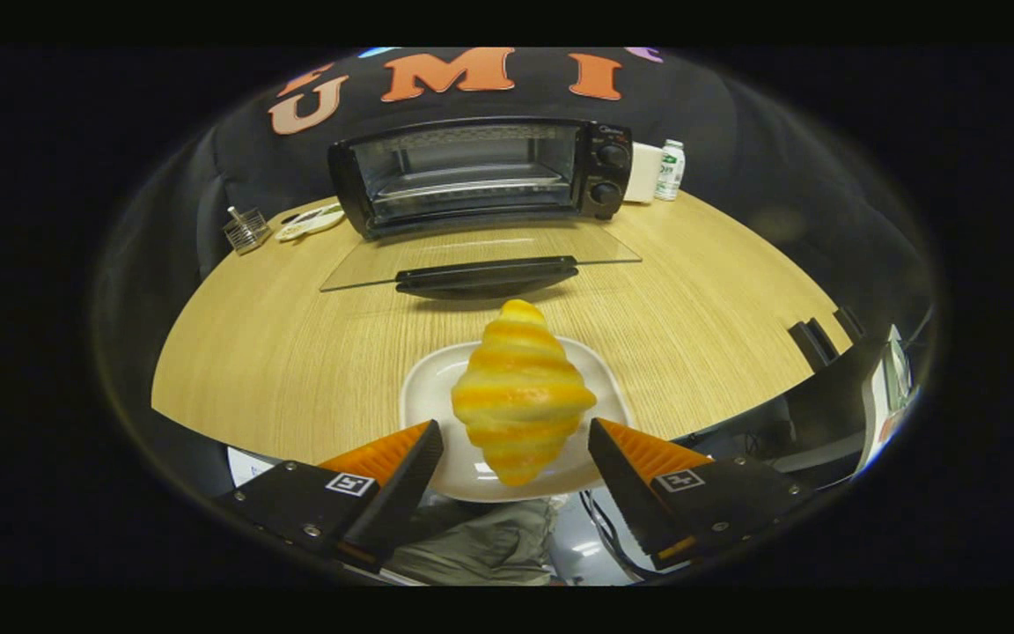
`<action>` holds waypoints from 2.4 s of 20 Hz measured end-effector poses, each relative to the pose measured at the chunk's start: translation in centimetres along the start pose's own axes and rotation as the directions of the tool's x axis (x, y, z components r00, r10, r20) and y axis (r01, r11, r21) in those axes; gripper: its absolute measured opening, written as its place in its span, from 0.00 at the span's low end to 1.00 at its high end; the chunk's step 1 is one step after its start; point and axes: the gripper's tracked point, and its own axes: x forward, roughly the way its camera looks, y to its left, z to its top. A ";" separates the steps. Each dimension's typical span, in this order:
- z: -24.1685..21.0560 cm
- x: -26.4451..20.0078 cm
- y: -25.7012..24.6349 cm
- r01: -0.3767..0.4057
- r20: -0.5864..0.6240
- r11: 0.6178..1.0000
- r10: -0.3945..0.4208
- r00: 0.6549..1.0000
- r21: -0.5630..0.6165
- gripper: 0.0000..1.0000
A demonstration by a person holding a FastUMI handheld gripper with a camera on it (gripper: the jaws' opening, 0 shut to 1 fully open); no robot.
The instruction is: Open the toaster oven, put the food inside, and close the toaster oven door.
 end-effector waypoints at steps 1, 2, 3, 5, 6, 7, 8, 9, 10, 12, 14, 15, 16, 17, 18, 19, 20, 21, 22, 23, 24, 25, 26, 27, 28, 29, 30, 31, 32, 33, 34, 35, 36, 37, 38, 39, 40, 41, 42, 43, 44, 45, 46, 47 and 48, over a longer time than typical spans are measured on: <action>-0.2 0.2 0.1 0.001 -0.005 1.000 -0.001 1.000 0.006 0.99; -0.3 0.4 0.1 -0.001 -0.009 1.000 0.001 1.000 0.012 1.00; -0.4 0.5 0.0 0.005 -0.015 1.000 -0.005 1.000 0.017 1.00; -0.1 0.7 -0.3 0.017 -0.006 1.000 -0.017 1.000 0.025 0.96; -0.1 0.8 -0.5 0.024 -0.004 0.999 -0.024 1.000 0.022 0.92; 0.0 0.9 -0.6 0.028 -0.006 1.000 -0.028 1.000 0.015 0.82; -0.1 0.9 -0.6 0.028 -0.011 1.000 -0.028 1.000 0.007 0.78; 0.0 0.9 -0.6 0.029 -0.012 1.000 -0.029 1.000 0.004 0.71; 0.2 0.7 -0.6 0.034 -0.005 0.999 -0.034 0.999 0.001 0.66; 1.0 0.3 -0.7 0.035 0.013 0.999 -0.035 0.999 0.003 0.53; 2.2 -0.7 -0.7 0.018 0.032 1.000 -0.019 0.999 0.018 0.50; 2.9 -1.3 -0.8 0.017 0.048 1.000 -0.018 0.999 0.020 0.50; 3.8 -1.8 -1.0 0.012 0.063 1.000 -0.013 0.998 0.019 0.50; 4.6 -2.2 -0.9 0.008 0.082 1.000 -0.010 0.997 0.018 0.50; 5.6 -2.7 -1.0 0.004 0.100 1.000 -0.006 0.995 0.019 0.50; 6.5 -3.1 -1.0 -0.003 0.112 1.000 0.001 0.994 0.018 0.50; 7.3 -3.3 -1.1 -0.006 0.129 1.000 0.003 0.992 0.021 0.50; 8.4 -3.5 -1.0 -0.011 0.145 1.000 0.008 0.989 0.019 0.50; 9.3 -3.5 -1.0 -0.015 0.161 1.000 0.012 0.987 0.018 0.50; 10.2 -3.5 -0.8 -0.023 0.171 1.000 0.020 0.985 0.016 0.50; 11.1 -3.3 -0.7 -0.030 0.181 0.999 0.026 0.983 0.017 0.50; 12.1 -3.2 -0.4 -0.038 0.190 0.999 0.035 0.981 0.015 0.50; 12.9 -2.9 -0.4 -0.041 0.200 0.999 0.038 0.979 0.012 0.50; 13.9 -2.5 -0.2 -0.042 0.204 0.999 0.041 0.978 0.003 0.50; 14.8 -2.2 -0.1 -0.041 0.212 0.999 0.041 0.976 -0.004 0.50; 15.6 -1.7 0.0 -0.041 0.215 0.999 0.042 0.976 -0.009 0.50; 16.4 -1.3 0.1 -0.042 0.211 0.999 0.044 0.976 -0.011 0.50; 17.2 -0.8 0.4 -0.045 0.206 0.999 0.046 0.978 -0.010 0.50; 18.0 -0.4 0.5 -0.043 0.203 0.999 0.044 0.978 -0.011 0.50; 19.0 0.1 0.6 -0.038 0.206 0.999 0.041 0.978 -0.019 0.50; 19.9 0.5 0.7 -0.035 0.212 0.999 0.040 0.976 -0.026 0.50; 20.7 1.1 0.8 -0.036 0.212 0.999 0.041 0.976 -0.028 0.50; 21.3 1.8 1.1 -0.036 0.205 0.999 0.040 0.978 -0.028 0.50; 21.8 2.4 1.1 -0.022 0.196 0.999 0.028 0.980 -0.033 0.50; 22.0 3.1 0.8 -0.008 0.180 0.999 0.016 0.984 -0.043 0.50; 22.4 3.7 0.8 0.001 0.171 0.999 0.008 0.985 -0.051 0.50; 22.5 4.4 1.0 0.000 0.161 0.999 0.008 0.987 -0.050 0.50; 22.8 5.0 1.2 -0.008 0.149 0.999 0.015 0.989 -0.043 0.50; 23.1 5.5 1.5 -0.019 0.140 0.999 0.023 0.990 -0.030 0.50; 23.5 6.0 1.8 -0.031 0.136 0.999 0.033 0.990 -0.015 0.50; 24.1 6.4 2.0 -0.044 0.134 0.999 0.044 0.990 -0.002 0.50; 24.5 6.7 2.4 -0.060 0.135 0.998 0.058 0.989 0.011 0.50; 25.1 7.0 2.8 -0.080 0.141 0.997 0.076 0.987 0.023 0.50; 25.7 7.3 3.4 -0.110 0.150 0.993 0.104 0.983 0.037 0.50; 26.2 7.6 4.1 -0.149 0.154 0.987 0.139 0.978 0.053 0.50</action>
